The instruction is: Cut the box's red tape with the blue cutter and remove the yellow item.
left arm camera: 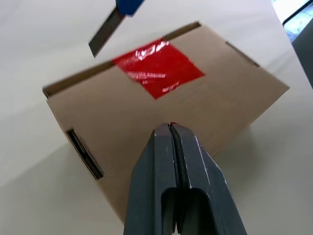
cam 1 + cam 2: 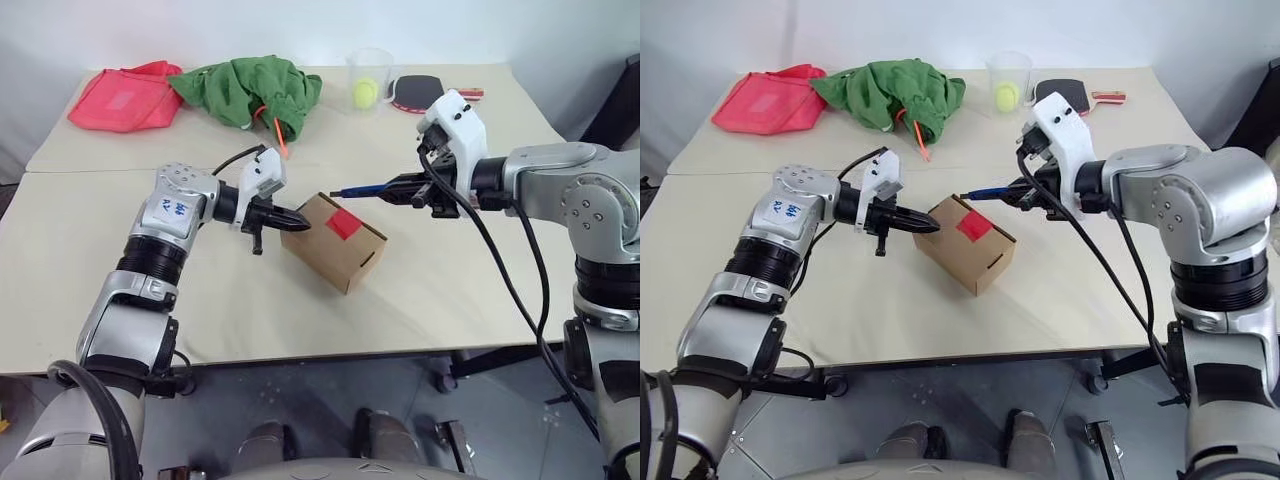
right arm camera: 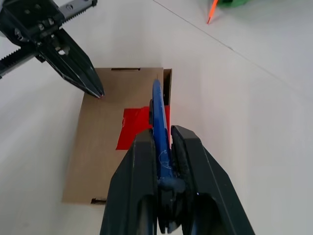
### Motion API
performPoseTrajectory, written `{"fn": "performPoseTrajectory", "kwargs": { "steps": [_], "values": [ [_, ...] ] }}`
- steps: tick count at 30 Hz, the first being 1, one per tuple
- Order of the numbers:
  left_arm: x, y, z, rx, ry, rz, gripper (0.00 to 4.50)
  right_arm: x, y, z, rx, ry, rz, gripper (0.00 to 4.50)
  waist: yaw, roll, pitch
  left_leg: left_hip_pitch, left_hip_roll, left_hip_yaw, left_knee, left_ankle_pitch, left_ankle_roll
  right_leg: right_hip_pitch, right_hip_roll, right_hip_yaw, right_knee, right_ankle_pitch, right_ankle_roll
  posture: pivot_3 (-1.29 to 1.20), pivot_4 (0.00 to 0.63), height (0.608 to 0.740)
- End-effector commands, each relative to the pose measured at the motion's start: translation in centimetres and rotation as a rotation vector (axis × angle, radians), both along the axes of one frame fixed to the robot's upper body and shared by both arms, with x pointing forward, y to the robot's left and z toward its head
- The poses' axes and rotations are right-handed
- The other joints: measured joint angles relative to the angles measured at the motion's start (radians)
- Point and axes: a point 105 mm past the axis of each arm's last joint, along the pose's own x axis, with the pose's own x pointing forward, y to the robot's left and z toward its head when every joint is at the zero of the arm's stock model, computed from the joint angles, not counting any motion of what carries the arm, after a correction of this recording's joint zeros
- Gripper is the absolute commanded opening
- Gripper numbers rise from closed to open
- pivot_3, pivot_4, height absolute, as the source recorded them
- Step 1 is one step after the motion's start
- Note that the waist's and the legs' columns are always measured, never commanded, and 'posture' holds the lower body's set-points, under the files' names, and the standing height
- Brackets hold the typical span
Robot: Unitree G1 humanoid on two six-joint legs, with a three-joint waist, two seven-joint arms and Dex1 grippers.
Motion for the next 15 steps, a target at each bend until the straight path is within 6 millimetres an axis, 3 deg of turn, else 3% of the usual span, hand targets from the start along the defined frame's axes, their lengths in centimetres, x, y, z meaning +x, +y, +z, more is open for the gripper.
{"fn": "performPoseTrajectory", "kwargs": {
  "steps": [1,15],
  "values": [
    [0.4,-0.5,0.6,0.051,-0.039,-0.007,0.00,0.2,1.0,1.5,0.023,-0.059,0.043,0.17,0.002,0.000,0.000,0.000,0.000,0.000,0.000,0.000,0.000,0.000,0.000,0.000,0.000,0.000,0.000,0.00,0.150,0.740],
    [1.1,-0.7,0.4,0.092,-0.075,0.009,0.00,2.5,0.9,-0.1,-0.025,-0.060,0.028,0.16,0.001,0.000,0.000,0.000,0.000,0.000,0.001,0.000,0.000,0.000,0.000,0.000,0.001,0.000,0.000,0.00,0.150,0.740]
  ]
}}
